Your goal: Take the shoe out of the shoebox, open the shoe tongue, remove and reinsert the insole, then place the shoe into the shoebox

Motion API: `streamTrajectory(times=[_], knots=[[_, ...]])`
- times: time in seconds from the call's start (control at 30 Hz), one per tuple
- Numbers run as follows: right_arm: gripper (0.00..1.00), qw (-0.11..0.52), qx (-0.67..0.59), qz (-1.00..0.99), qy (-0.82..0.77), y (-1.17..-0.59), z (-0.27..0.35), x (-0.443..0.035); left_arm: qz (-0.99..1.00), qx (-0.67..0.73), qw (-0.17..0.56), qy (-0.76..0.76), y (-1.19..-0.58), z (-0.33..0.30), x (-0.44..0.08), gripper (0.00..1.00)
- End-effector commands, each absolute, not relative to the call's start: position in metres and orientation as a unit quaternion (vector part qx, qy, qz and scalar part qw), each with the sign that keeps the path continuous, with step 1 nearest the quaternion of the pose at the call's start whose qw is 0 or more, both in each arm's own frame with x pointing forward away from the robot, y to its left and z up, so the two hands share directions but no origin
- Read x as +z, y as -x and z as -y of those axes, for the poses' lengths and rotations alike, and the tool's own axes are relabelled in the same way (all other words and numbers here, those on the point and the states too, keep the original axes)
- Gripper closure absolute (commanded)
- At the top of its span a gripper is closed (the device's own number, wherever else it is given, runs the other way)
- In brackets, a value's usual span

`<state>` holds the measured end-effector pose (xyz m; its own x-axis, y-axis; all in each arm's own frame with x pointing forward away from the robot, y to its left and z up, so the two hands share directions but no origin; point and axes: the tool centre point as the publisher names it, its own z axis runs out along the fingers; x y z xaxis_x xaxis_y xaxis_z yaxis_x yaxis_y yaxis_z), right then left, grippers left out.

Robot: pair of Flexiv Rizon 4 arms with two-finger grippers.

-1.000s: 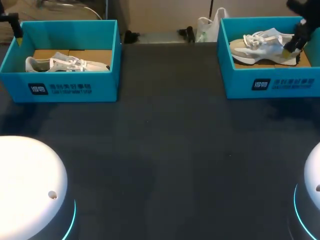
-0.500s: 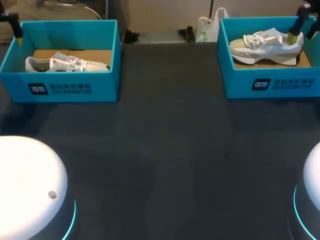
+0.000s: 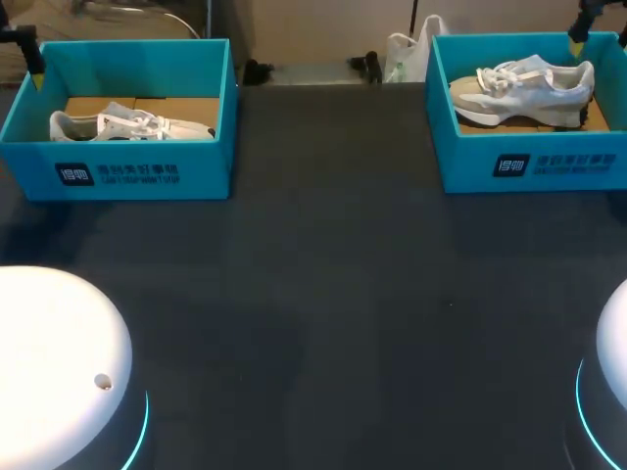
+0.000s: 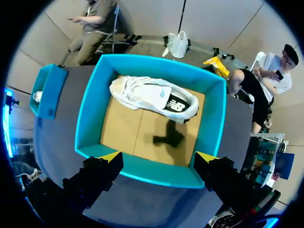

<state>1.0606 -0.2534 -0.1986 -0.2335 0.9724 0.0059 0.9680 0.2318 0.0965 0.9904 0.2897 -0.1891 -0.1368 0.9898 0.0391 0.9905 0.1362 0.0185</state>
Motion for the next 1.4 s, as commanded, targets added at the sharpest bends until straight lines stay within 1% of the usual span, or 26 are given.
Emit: streamTrajectory(times=[0.03,0.23,0.3,0.37,0.47,0.7,0.77,1.13,1.17,1.2,1.37,1.4], knots=[[0.0,0.02,0.028,-0.784,-0.619,-1.07,0.25,-0.197,0.753,-0.022,0.007,0.657,-0.989,-0.29,-0.189,0.0],[0.0,0.02,0.028,-0.784,-0.619,-1.07,0.25,-0.197,0.753,-0.022,0.007,0.657,-0.989,-0.29,-0.189,0.0],[0.0,0.047,-0.006,-0.78,-0.624,-1.081,0.251,-0.201,0.753,-0.022,0.007,0.657,-0.989,-0.29,-0.189,0.0],[0.0,0.063,-0.003,-0.778,-0.625,-1.091,0.251,-0.205,0.753,-0.022,0.007,0.657,-0.989,-0.29,-0.189,0.0],[0.0,0.073,-0.006,-0.772,-0.631,-1.103,0.256,-0.217,0.753,-0.022,0.007,0.657,-0.989,-0.29,-0.189,0.0],[0.0,0.079,-0.024,-0.758,-0.647,-1.12,0.271,-0.243,0.753,-0.022,0.007,0.657,-0.989,-0.29,-0.189,0.0],[0.0,0.088,-0.036,-0.754,-0.65,-1.123,0.277,-0.246,0.753,-0.022,0.007,0.657,-0.989,-0.29,-0.189,0.0],[0.0,0.097,-0.048,-0.732,-0.673,-1.154,0.3,-0.272,0.753,-0.022,0.007,0.657,-0.989,-0.29,-0.189,0.0],[0.04,0.098,-0.048,-0.73,-0.675,-1.157,0.302,-0.275,0.753,-0.022,0.007,0.657,-0.989,-0.29,-0.189,0.0],[0.11,0.098,-0.048,-0.727,-0.678,-1.16,0.304,-0.277,0.753,-0.022,0.007,0.657,-0.989,-0.29,-0.189,0.0],[0.11,0.096,-0.046,-0.717,-0.689,-1.17,0.309,-0.286,0.753,-0.022,0.007,0.657,-0.989,-0.29,-0.189,0.0],[0.24,0.1,-0.056,-0.713,-0.692,-1.172,0.311,-0.289,0.753,-0.022,0.007,0.657,-0.989,-0.29,-0.189,0.0]])
